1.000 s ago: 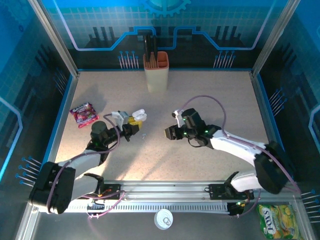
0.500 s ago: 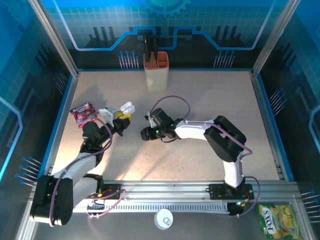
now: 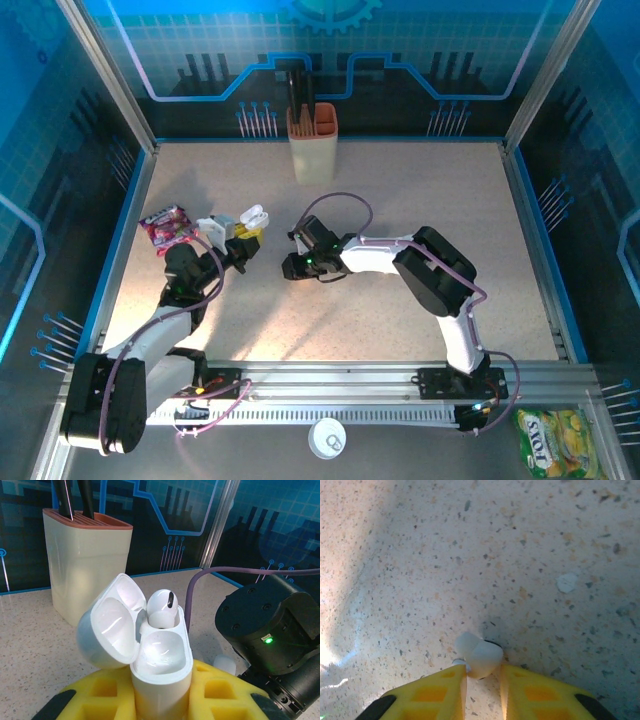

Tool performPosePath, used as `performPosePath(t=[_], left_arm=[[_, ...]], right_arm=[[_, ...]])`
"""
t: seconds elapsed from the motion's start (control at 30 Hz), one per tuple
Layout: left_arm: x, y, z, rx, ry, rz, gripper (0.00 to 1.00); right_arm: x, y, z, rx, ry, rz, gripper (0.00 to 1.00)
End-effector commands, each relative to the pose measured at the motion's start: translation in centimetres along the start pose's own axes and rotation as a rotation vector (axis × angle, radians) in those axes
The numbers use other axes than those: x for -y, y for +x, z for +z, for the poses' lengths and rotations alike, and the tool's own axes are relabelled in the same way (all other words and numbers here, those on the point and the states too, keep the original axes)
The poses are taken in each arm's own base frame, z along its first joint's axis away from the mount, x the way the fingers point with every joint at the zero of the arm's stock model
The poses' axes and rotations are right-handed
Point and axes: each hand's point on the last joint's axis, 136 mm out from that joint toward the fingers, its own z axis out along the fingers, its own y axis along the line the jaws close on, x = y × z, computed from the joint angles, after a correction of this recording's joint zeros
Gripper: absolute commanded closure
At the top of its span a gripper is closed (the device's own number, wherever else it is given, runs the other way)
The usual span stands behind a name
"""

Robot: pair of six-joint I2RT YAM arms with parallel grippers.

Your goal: Insert the wireless bluetooth earbuds into the charging case

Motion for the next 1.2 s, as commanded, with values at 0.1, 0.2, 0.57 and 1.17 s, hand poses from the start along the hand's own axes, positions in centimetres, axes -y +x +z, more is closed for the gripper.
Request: performPosePath(t=[0.1,0.2,0.57,1.17], left_arm=[[0.2,0.3,-0.3,-0.005,0.015,0.020,0.85],[0.2,0.4,-0.2,-0.007,0.018,0.016,0.85],[0.2,0.5,-0.1,-0.012,0.024,0.012,0.85],[-3.4,0.7,-1.3,-0.016,-0.186,-0.013,0.85]], right_arm=[[1.5,1.4,0.3,-0.055,0.037,0.050,0.82],[1.6,1.3,-0.4,-0.046,0.039,0.049,0.83],[3.6,2.3,-3.1,-0.043,0.102,0.037,0.71],[-0.2,-2.4,-1.4,0.016,0.175,-0.126,0.45]])
